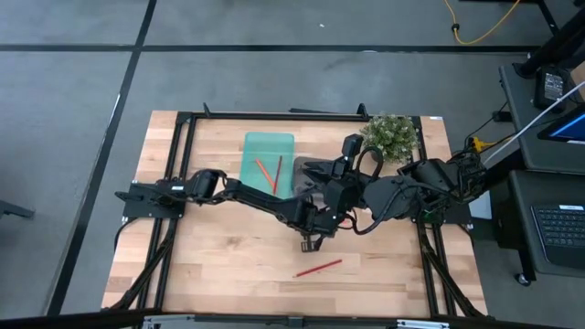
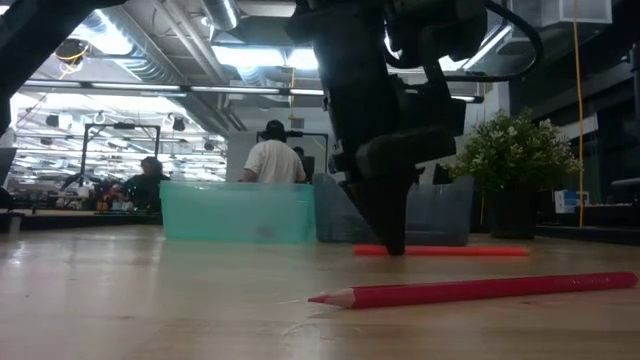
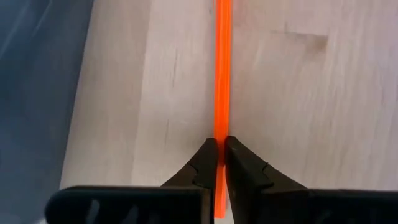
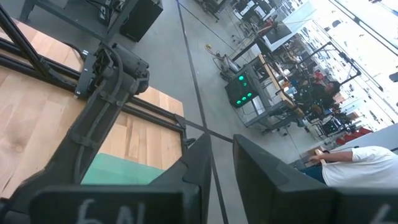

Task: Sort pens & pencils
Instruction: Put the orange colored pencil into the green bin

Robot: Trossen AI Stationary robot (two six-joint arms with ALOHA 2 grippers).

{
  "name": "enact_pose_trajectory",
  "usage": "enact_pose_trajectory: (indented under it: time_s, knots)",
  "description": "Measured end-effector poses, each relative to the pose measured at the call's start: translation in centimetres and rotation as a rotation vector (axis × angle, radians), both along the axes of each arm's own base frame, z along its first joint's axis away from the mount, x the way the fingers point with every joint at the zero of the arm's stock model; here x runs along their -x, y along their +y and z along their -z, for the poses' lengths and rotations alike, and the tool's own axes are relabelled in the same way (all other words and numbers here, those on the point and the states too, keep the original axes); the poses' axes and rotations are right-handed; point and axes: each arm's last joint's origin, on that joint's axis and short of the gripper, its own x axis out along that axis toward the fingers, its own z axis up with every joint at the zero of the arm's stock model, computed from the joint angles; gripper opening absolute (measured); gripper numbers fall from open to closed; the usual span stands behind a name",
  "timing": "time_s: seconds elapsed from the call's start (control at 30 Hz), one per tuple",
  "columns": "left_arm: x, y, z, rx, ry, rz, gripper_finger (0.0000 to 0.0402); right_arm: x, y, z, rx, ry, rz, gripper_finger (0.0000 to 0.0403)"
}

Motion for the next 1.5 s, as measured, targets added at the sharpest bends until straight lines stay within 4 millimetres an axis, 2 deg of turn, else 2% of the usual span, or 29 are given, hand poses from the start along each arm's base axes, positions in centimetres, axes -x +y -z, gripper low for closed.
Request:
enact_pose_trajectory:
  time_s: [0.67,1.07,1.5]
  knots:
    - [2.3,-3.4,-0.1,-0.004,0.120,-0.057,0.0019,0.0,0.0,0.0,-0.007,-0.006,0.000,0.0069]
    - [1.8,-3.2,-0.5,-0.004,0.095,-0.044,0.0059,0.0,0.0,0.0,-0.013,-0.010,0.002,0.0069]
    - [0.8,-1.5,-0.6,0.002,0.044,-0.062,0.0069,0.0,0.0,0.0,-0.014,-0.011,0.001,0.0069]
